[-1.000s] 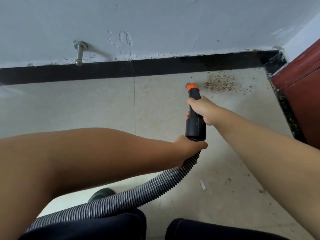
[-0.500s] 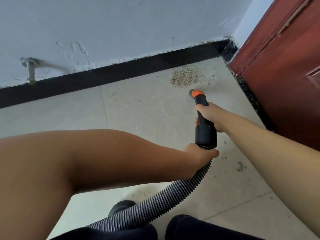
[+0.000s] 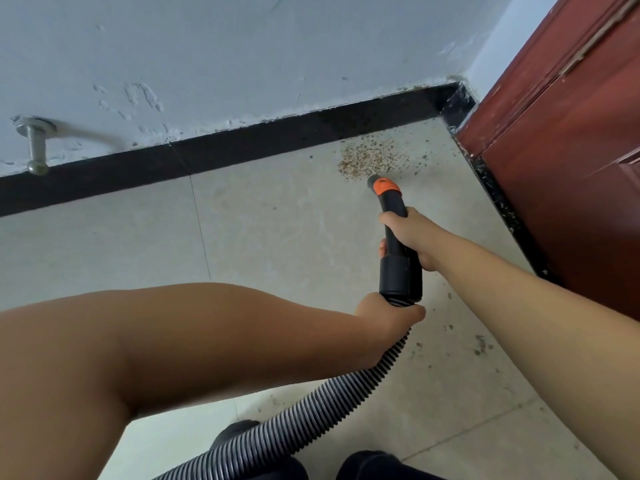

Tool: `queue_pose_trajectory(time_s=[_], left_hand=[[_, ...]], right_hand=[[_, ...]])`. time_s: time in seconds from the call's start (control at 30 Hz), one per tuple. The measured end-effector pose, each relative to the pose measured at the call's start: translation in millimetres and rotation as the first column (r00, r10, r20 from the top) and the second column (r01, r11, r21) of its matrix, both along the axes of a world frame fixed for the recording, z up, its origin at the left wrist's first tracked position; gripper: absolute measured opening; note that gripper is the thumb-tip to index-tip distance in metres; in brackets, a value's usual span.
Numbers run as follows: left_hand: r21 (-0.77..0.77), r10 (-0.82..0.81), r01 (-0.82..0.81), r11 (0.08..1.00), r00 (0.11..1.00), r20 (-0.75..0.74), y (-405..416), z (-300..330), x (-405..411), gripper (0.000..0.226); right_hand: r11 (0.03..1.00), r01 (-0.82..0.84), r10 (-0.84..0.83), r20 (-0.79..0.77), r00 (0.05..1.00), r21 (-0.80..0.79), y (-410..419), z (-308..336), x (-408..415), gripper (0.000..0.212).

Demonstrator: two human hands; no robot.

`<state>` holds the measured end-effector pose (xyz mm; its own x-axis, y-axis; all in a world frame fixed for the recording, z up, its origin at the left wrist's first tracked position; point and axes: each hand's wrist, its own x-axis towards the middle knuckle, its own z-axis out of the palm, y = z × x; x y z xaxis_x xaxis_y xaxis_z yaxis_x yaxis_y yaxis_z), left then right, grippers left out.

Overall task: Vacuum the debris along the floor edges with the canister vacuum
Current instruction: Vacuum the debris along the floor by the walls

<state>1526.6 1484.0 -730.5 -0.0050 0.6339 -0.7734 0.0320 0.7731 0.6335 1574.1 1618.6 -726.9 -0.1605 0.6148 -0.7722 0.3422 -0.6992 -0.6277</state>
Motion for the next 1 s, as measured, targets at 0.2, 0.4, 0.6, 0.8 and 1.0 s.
queue_pose_trajectory(time_s=[0.2,0.4,0.6,0.8,1.0], left_hand=[[-0.098,-0.026,0.04,0.994,0.99,0.135,32,1,17,0.023],[-0.096,-0.057,0.073,0.993,0.985,0.161,65,-3,26,0.035],[-0.142,-0.059,0.107,0.984,0.95,0.307,69,1,6,0.035],[-0.187,0.009,0.069,0.98,0.921,0.39,35,4,-8,0.026],[-0.186,0.143,-0.085,0.979,0.934,0.327,8,3,-11,0.026]], right_hand=[[0.991,0.128,-0.131,0.066,0.989,0.048,31,-10,34,0.028],[0.974,0.189,-0.203,0.108,0.973,0.123,57,-13,53,0.031],[0.997,0.05,-0.053,0.045,0.998,0.064,58,-8,31,0.029],[0.99,-0.13,0.128,0.037,0.991,0.048,35,-3,3,0.026],[0.968,-0.251,0.251,-0.006,0.968,0.017,13,-2,-18,0.023]])
